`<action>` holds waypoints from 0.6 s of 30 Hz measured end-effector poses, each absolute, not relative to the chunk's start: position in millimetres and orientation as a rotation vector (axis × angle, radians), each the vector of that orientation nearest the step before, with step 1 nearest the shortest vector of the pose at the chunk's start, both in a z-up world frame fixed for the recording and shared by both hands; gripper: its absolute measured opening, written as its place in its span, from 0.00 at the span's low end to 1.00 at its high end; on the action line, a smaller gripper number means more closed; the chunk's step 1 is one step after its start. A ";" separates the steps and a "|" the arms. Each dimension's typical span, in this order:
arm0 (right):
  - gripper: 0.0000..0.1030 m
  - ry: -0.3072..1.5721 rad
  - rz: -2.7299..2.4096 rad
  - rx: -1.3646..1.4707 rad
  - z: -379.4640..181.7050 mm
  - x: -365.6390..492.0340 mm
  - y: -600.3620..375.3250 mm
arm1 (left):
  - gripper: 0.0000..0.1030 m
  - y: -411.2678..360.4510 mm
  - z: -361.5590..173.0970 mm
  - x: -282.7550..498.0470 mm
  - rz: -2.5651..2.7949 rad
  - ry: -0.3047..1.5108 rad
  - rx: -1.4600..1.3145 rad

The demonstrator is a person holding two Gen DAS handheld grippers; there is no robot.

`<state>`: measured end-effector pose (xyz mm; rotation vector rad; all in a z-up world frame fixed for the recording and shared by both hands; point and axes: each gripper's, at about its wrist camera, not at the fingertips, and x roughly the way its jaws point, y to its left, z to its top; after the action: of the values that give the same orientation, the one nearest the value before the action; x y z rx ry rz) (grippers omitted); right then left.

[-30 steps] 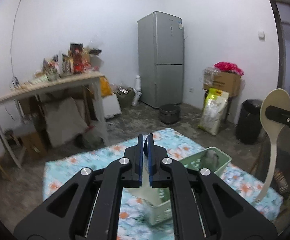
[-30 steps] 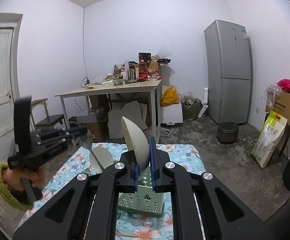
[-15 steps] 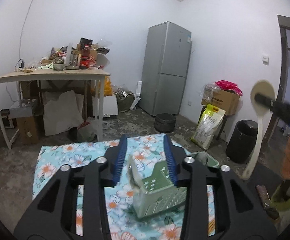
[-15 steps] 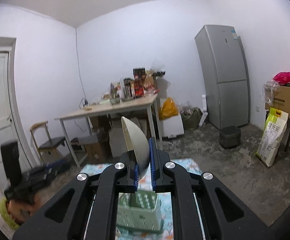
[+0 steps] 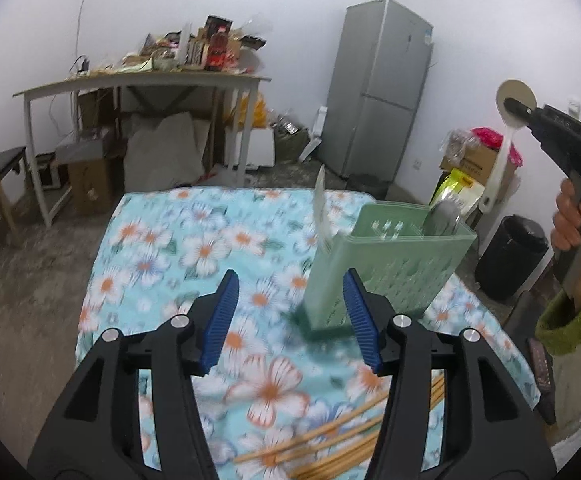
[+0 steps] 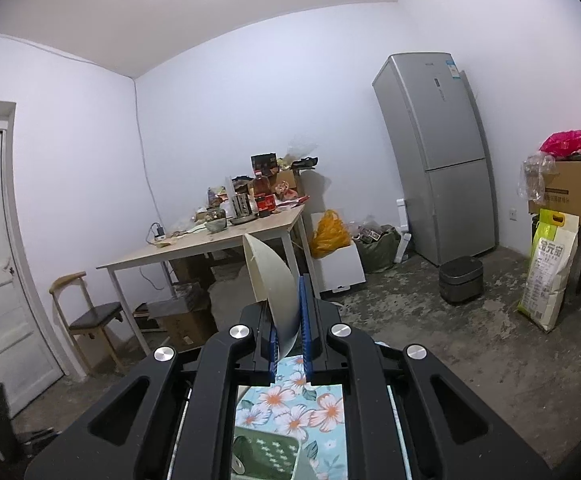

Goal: Organize utensils
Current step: 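Lower the white ladle into the green holder and open the right tool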

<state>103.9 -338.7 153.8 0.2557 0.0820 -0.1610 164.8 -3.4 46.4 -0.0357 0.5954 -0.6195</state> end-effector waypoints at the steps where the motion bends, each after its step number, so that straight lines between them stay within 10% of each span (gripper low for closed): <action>1: 0.09 0.081 -0.169 0.237 149.3 109.1 -336.7 | 0.52 -0.3 42.1 162.4 -0.610 0.607 -0.039; 10: 0.11 0.245 -0.140 0.167 80.7 155.2 -323.2 | 0.54 4.6 26.3 151.3 -0.584 0.661 -0.023; 14: 0.55 0.280 -0.102 0.207 72.1 147.1 -323.0 | 0.55 6.4 26.9 150.8 -0.578 0.665 -0.029; 18: 0.58 0.270 -0.094 0.248 76.4 128.9 -329.0 | 0.56 8.9 27.0 152.5 -0.572 0.665 -0.044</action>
<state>128.9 -329.0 76.4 0.2484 0.2698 -0.0940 152.5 8.9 27.0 -0.0437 0.6653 -0.5719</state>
